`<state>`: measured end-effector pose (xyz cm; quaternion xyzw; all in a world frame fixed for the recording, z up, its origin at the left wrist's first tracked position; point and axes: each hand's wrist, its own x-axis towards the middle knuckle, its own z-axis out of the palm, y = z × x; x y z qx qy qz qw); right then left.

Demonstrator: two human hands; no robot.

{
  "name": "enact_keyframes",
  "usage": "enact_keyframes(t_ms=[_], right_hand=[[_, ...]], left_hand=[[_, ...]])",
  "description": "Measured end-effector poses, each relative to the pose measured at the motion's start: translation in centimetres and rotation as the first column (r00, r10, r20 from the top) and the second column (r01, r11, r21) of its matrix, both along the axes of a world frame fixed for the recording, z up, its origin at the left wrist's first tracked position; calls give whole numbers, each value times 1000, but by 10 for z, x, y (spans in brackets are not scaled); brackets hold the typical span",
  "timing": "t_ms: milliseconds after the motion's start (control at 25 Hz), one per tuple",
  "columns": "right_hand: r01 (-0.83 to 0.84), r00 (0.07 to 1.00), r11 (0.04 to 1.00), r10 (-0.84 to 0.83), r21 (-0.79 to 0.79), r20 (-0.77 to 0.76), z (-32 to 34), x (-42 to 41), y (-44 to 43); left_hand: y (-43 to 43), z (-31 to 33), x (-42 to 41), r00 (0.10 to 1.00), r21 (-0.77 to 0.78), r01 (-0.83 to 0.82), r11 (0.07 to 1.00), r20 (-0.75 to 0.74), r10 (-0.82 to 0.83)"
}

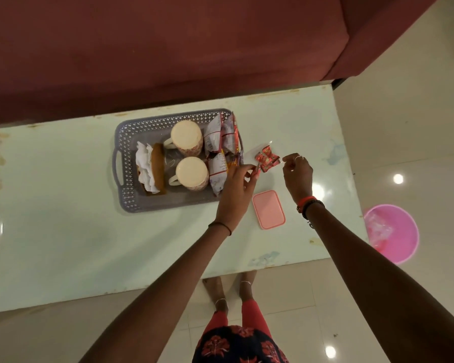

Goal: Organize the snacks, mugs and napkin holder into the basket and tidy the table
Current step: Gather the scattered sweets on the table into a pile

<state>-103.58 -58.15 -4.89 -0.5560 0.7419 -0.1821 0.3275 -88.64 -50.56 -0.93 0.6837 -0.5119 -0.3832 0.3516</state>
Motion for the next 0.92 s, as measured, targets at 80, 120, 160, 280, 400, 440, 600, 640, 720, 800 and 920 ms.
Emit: enact_keyframes(t_ms=[80, 120, 160, 280, 400, 440, 600, 640, 720, 800, 920], right_hand=[[8, 1000, 1000, -8, 26, 2, -5, -11, 5], [12, 1000, 999, -13, 43, 7, -7, -16, 9], [17, 1000, 998, -18, 59, 15, -9, -20, 12], [25, 999, 991, -30, 135, 32, -18, -29, 26], [-7, 1000, 969, -1, 249, 31, -26, -30, 46], [-40, 999, 957, 37, 286, 18, -29, -29, 54], [-149, 957, 902, 234, 406, -170, -35, -10, 81], [-161, 935, 897, 272, 411, -229, -36, -4, 85], [-196, 873, 892, 347, 407, -341, -41, 5, 91], [-226, 824, 893, 388, 390, -412, -47, 9, 93], [-202, 848, 906, 352, 373, -395, -50, 9, 94]], left_hand=[[-30, -7, -12, 996, 41, 35, 999, 84, -38], [-43, -12, -16, 989, 66, 42, 997, 139, -51], [-55, -16, -20, 980, 89, 43, 995, 188, -59], [-80, -29, -30, 950, 159, 74, 985, 291, -118], [-89, -39, -39, 891, 251, 101, 963, 408, -200], [-89, -41, -42, 885, 280, 98, 955, 415, -212], [-84, -36, -51, 970, 271, 5, 962, 232, -71], [-82, -35, -54, 988, 262, -36, 964, 152, -5], [-73, -36, -59, 993, 286, -117, 951, 31, 113], [-64, -40, -64, 963, 393, -209, 896, -75, 258], [-54, -53, -66, 857, 604, -288, 743, -183, 481]])
